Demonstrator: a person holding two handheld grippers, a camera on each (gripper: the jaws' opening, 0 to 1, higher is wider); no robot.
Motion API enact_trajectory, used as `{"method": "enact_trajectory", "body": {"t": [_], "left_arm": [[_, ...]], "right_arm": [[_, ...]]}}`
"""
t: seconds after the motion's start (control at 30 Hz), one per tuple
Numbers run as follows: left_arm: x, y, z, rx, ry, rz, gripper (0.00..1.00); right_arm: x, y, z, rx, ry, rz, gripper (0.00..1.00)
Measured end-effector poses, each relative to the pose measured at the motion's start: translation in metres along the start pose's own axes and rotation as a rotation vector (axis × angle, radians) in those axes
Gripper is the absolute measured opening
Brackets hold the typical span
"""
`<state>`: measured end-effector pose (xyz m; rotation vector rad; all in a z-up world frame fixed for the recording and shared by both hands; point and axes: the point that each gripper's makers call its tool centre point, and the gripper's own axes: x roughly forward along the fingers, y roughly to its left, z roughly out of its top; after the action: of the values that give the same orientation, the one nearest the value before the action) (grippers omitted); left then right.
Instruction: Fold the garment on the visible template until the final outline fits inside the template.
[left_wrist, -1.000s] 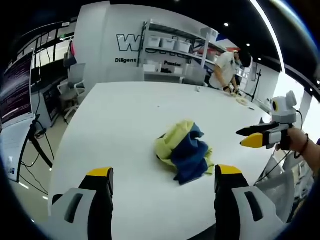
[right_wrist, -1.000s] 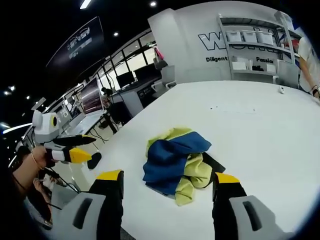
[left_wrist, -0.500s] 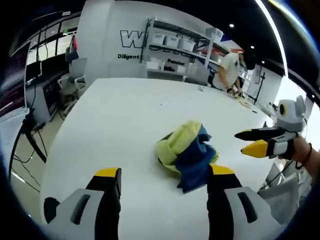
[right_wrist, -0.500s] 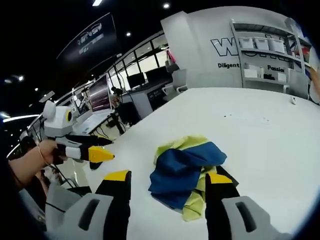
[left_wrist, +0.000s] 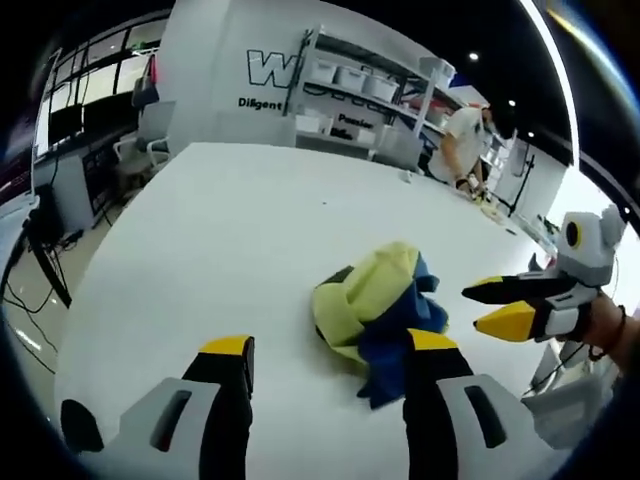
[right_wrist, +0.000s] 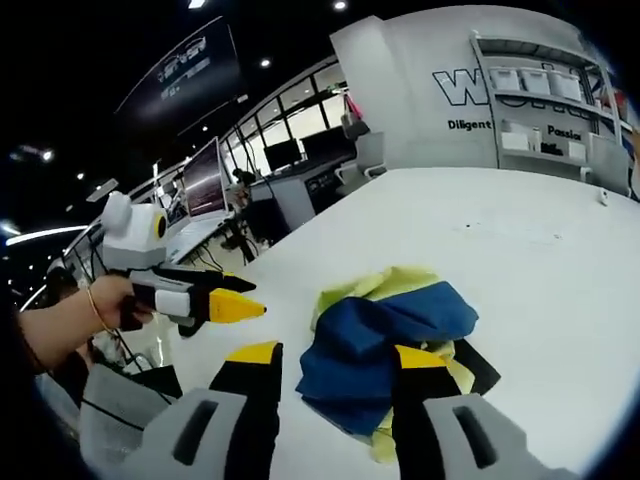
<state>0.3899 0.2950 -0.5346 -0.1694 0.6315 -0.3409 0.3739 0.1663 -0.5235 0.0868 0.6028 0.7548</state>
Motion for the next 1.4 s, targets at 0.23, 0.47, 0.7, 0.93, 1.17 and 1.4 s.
{"method": "enact_trajectory", "body": {"t": [0.23,0.47,0.7,0.93,1.17,1.4], "left_arm": [[0.020,0.000,-0.002,0.005,0.027,-0.032,0.49],[0.042,-0.004,-0.015,0.002,0.074,-0.078,0.47],[0.056,-0.010,-0.024,-0.072,0.107,-0.137,0.39],[0.065,-0.009,-0.027,-0.094,0.107,-0.147,0.32],[0.069,-0.019,-0.029,-0.117,0.103,-0.199,0.19],[0.067,-0.027,-0.027,-0.123,0.099,-0.232,0.07]], "right_arm": [[0.019,-0.003,-0.010,-0.002,0.035,0.006,0.30],[0.032,-0.011,-0.021,-0.014,0.049,-0.034,0.24],[0.039,-0.022,-0.022,-0.008,0.037,-0.080,0.18],[0.042,-0.023,-0.019,0.013,0.024,-0.097,0.10],[0.043,-0.022,-0.022,0.013,0.023,-0.102,0.00],[0.046,-0.022,-0.016,0.036,-0.002,-0.104,0.00]]}}
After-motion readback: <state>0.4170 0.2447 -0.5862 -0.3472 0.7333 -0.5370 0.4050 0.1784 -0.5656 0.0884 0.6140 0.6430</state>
